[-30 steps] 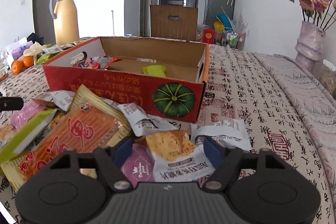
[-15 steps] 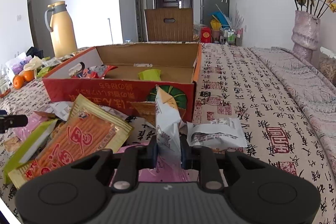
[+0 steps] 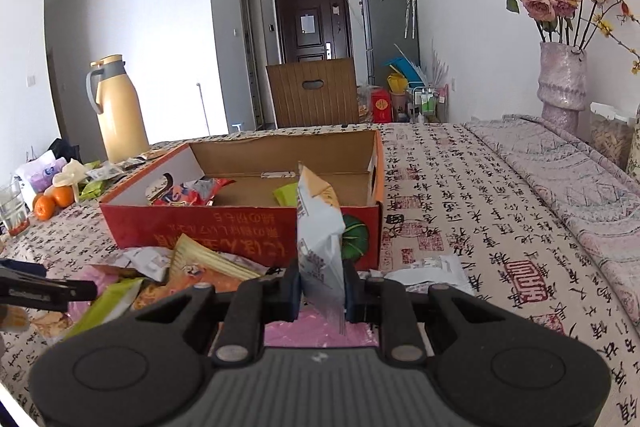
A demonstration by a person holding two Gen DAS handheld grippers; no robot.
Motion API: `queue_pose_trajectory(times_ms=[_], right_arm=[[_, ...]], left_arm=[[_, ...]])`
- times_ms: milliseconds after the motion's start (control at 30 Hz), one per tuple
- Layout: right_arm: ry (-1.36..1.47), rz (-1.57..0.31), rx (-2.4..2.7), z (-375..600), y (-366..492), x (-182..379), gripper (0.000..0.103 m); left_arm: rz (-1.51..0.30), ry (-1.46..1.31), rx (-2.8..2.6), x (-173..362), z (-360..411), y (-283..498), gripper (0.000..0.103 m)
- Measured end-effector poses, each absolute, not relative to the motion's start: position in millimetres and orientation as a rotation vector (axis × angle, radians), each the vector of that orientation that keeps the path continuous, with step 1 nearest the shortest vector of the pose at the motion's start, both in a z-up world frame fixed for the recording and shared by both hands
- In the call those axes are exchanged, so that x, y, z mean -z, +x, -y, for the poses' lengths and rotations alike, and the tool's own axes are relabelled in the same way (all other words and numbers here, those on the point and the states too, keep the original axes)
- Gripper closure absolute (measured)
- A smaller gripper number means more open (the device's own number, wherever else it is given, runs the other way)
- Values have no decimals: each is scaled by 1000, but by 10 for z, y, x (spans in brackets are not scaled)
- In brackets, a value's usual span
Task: Organize snacks
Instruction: 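Grasp the white packet with the right tool while the left tool grasps the pink packet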
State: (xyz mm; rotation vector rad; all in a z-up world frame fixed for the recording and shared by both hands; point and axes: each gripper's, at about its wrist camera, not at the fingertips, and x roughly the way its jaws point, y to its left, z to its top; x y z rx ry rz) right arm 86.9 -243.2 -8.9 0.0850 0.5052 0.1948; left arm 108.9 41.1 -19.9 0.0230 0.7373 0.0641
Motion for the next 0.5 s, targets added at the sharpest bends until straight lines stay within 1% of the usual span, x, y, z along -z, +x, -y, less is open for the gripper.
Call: queue_pose_trajectory(times_ms=[200,300,367,433,467,500], right_arm=[[88,-518,-197,2368,886,139,84],[93,-528,-209,2333,896,164,84],[93,-533,-216,2305,902,177,84],[93,-537,-223,2280,911,189,84],[93,-538,-226,2271,911,191,84],[93,-540,-228,2264,914,195,84]], left_arm=[[-765,32,-78,265,-376,1194,0],[-777,26,-76,295,-369,1230,4],[-778,28,-76,302,-353,1241,8],[-783,24,-63,308,-341,1250,19],[-785,22,-59,315,-337,1253,22],[-787,21,-52,321,-331,1256,28]])
